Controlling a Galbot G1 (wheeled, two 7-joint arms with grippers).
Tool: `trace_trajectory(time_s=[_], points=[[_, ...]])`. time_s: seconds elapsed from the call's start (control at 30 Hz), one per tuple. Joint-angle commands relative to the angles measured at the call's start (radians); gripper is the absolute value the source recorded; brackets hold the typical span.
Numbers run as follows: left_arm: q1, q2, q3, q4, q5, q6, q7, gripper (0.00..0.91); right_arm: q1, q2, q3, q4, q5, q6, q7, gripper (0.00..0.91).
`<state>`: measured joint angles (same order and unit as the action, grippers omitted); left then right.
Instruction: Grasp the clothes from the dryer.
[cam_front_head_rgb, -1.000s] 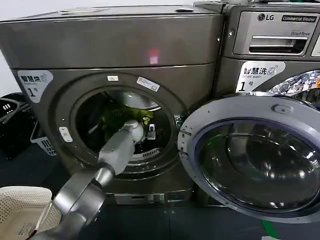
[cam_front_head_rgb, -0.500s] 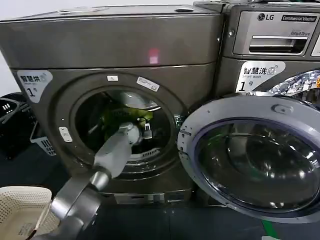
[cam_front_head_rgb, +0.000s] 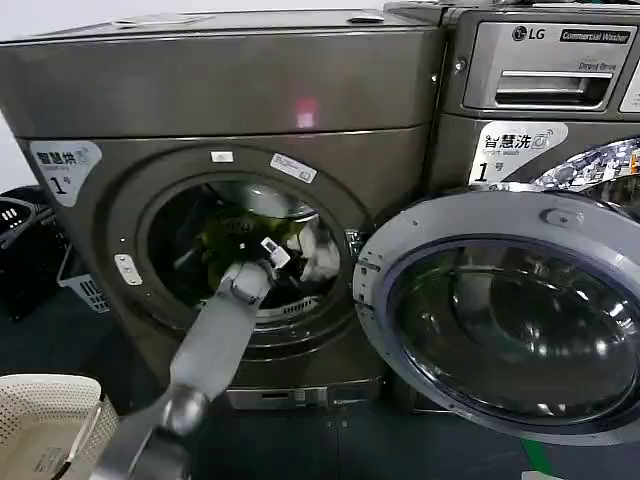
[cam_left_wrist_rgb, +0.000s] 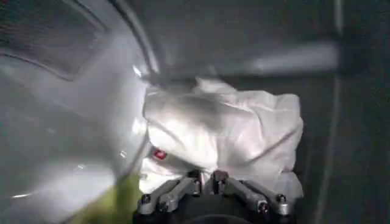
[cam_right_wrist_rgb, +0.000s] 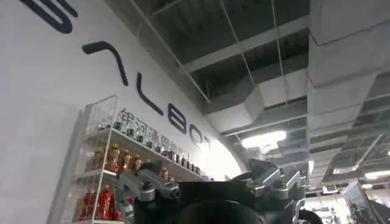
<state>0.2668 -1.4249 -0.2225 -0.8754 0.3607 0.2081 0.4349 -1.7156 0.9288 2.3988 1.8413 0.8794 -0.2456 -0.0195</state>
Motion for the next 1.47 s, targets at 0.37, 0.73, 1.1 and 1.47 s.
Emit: trace_trajectory(time_s=[0.37,0.73,1.1,1.47], points=[[0.405,-0.047,-0.2,-0.492,-0.302,-0.276,-0.626,0.0,0.011,0.0,-0.001,0.012,0.005,0.032,0.006,0.907],[0.416,-0.043,-0.202,-0.498,-0.286,-0.265,-0.613,0.0,-0.002,-0.012,0.014,-0.005,0.006,0.056,0.014,0.907],[0.413,-0.041,-0.198,-0.491,-0.29,-0.254,-0.595,0.0,-0.001,-0.011,0.027,0.004,0.004,0.02,0.009,0.907],[0.402,-0.043,-0.194,-0.502,-0.317,-0.236,-0.58,0.0,0.001,-0.012,0.03,0.004,0.0,0.011,0.006,0.907]])
